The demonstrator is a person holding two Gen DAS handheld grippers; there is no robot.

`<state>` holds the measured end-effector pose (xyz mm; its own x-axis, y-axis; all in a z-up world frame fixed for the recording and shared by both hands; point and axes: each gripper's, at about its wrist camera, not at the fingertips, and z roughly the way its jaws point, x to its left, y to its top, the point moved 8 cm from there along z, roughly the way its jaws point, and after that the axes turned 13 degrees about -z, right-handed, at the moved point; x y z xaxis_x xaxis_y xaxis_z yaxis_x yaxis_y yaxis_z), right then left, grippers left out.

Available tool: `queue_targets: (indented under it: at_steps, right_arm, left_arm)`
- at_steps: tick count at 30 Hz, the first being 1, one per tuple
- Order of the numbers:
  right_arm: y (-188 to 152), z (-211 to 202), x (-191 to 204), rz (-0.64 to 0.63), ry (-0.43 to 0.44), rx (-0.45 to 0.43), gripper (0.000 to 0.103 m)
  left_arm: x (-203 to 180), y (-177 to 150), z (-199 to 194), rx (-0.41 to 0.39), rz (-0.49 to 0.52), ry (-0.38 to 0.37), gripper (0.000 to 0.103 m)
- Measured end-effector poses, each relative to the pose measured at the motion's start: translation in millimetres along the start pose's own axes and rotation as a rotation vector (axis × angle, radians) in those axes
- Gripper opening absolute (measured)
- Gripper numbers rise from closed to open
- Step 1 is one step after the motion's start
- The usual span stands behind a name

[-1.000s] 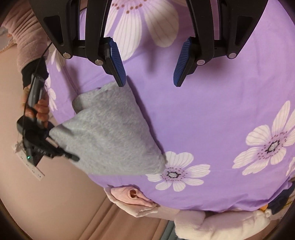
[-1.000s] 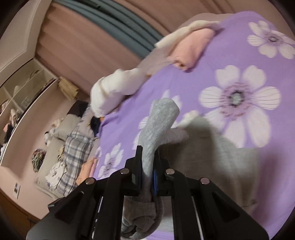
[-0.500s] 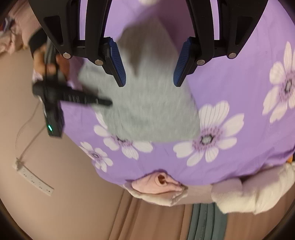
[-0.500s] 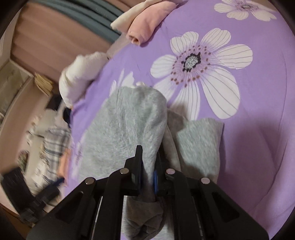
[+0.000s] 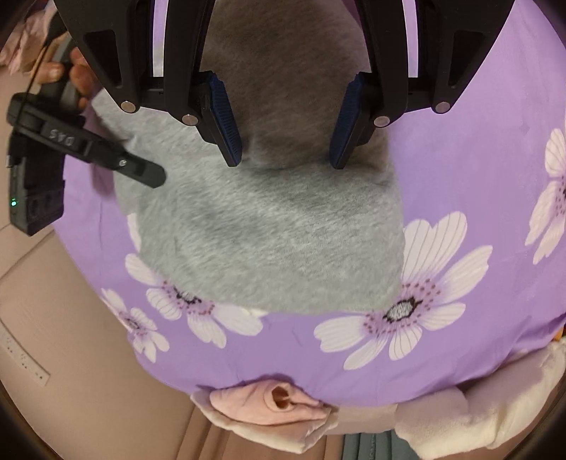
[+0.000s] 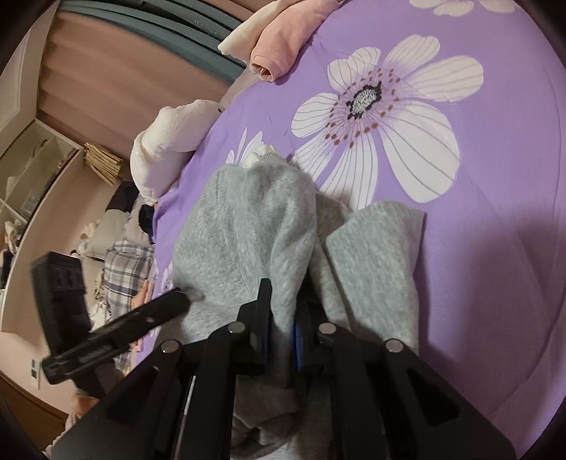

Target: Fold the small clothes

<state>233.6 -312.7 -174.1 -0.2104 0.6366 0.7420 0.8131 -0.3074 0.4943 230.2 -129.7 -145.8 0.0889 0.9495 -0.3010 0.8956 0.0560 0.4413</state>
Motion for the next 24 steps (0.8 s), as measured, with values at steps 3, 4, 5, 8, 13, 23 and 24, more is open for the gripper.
queue_targets:
  at_steps: [3,4,5,8,13,23,24]
  right_arm:
    - [-1.6,-2.6,0.4,-0.005,0.003,-0.001,0.009]
    - [-1.8,-3.7,0.8,-0.012,-0.004,-0.004,0.009]
    - [-1.8,-6.5,2.0,-0.022,-0.019,-0.016,0.011]
    - [3.7,-19.9,4.3,-0.083,-0.112,-0.087,0.014]
    - [23.6,-70.7,10.5,-0.173,-0.255,-0.306,0.043]
    - [-6.0,-31.0,91.0,-0.335,0.055,-0.09,0.032]
    - [-9.9,-23.1,94.7,-0.354,0.043,-0.062,0.03]
  left_arm:
    - [-0.1,0.1,3.5,0.012,-0.018,0.004,0.052]
    - [-0.3,0.2,4.0,0.015,-0.021,0.005,0.052]
    - [-0.2,0.2,4.9,0.016,-0.023,0.008,0.052]
    - [-1.3,-0.8,5.6,0.014,-0.008,0.029,0.052]
    - [-2.4,0.5,7.9,0.03,0.0,0.042,0.052]
    - [-8.3,31.4,-4.8,-0.028,-0.025,0.017,0.052]
    - [-7.5,35.8,-1.4,-0.025,-0.044,0.01,0.052]
